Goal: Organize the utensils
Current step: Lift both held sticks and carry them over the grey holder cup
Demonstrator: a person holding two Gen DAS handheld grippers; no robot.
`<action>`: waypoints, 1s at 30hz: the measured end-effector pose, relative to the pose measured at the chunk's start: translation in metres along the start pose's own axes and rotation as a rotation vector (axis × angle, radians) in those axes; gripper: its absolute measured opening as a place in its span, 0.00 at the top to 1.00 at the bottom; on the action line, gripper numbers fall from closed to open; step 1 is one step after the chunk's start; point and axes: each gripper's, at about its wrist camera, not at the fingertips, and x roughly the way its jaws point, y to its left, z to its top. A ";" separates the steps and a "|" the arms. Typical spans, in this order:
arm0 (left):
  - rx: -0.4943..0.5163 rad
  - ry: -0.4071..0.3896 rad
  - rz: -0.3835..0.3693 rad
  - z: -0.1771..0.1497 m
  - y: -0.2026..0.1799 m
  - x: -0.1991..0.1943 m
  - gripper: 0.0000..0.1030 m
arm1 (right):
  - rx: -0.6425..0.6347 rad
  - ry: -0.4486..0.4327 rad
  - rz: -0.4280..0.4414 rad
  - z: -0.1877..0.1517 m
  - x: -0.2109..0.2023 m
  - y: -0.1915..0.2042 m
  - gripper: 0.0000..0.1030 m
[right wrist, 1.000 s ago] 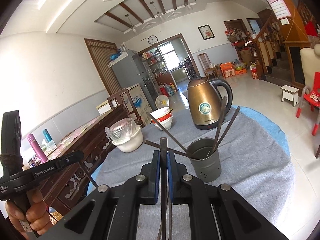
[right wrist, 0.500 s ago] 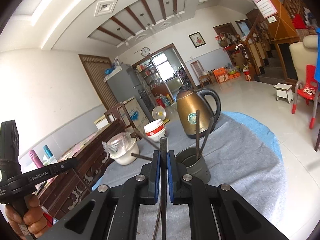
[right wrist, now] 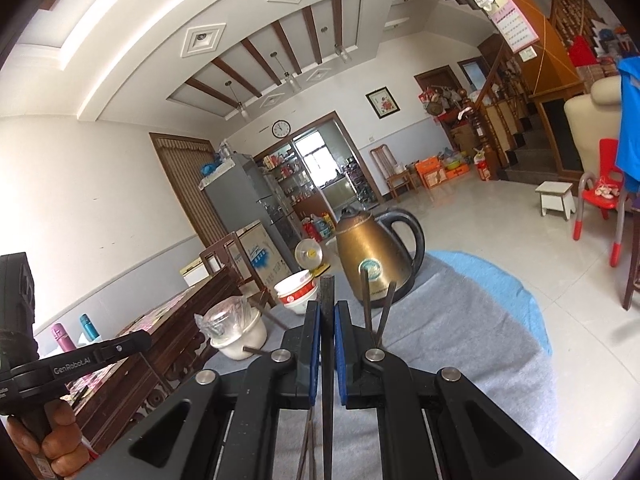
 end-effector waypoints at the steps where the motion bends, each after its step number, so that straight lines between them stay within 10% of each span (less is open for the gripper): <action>1: 0.002 -0.003 -0.002 0.002 -0.001 0.001 0.94 | -0.003 -0.003 0.000 0.002 0.000 0.000 0.93; 18: -0.042 -0.073 -0.164 0.054 -0.010 0.009 0.94 | -0.111 -0.190 -0.047 0.063 0.024 0.026 0.93; 30: -0.090 -0.279 -0.098 0.091 -0.037 0.044 0.94 | -0.152 -0.357 -0.146 0.066 0.071 0.045 0.93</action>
